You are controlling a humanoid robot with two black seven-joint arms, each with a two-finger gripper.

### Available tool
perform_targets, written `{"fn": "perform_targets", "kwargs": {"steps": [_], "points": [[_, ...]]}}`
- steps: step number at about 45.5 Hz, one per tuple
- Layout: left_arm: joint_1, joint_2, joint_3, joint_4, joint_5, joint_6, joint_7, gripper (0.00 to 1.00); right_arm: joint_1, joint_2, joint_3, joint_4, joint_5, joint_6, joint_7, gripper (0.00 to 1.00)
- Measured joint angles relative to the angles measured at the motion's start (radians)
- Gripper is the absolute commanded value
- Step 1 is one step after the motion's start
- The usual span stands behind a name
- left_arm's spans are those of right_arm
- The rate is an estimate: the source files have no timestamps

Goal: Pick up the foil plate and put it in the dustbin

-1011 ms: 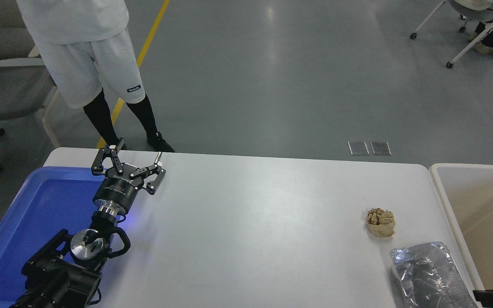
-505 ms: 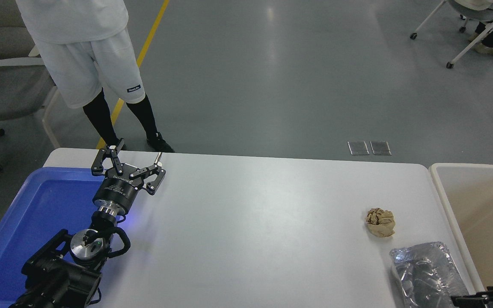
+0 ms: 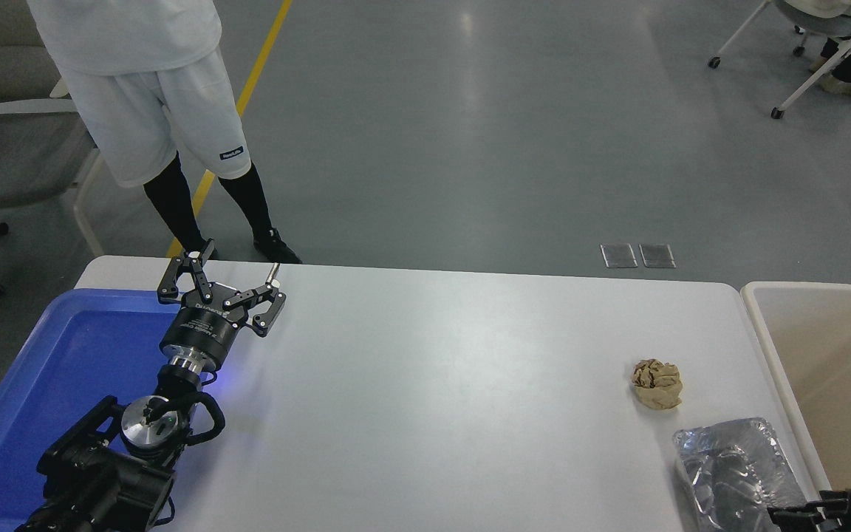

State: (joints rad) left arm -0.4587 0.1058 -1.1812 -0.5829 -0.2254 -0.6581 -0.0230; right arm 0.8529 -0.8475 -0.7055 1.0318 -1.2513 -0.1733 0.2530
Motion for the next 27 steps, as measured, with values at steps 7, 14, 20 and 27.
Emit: {"fn": "perform_targets", "kwargs": {"steps": [7,14,20,27], "points": [[0.0,0.0,0.0,0.0,0.0,0.0,0.0,0.99,-0.02,0.009,0.003,-0.012,-0.002,-0.008,0.0,0.0],[0.0,0.0,0.0,0.0,0.0,0.0,0.0,0.99,-0.027,0.013,0.005,-0.014,-0.004,-0.011,0.011,0.0],[0.0,0.0,0.0,0.0,0.001,0.0,0.0,0.99,-0.025,0.013,0.005,-0.012,-0.006,-0.012,0.033,0.0],[0.0,0.0,0.0,0.0,0.001,0.0,0.0,0.99,-0.003,-0.003,0.003,0.001,-0.009,-0.01,0.049,0.0]]}}
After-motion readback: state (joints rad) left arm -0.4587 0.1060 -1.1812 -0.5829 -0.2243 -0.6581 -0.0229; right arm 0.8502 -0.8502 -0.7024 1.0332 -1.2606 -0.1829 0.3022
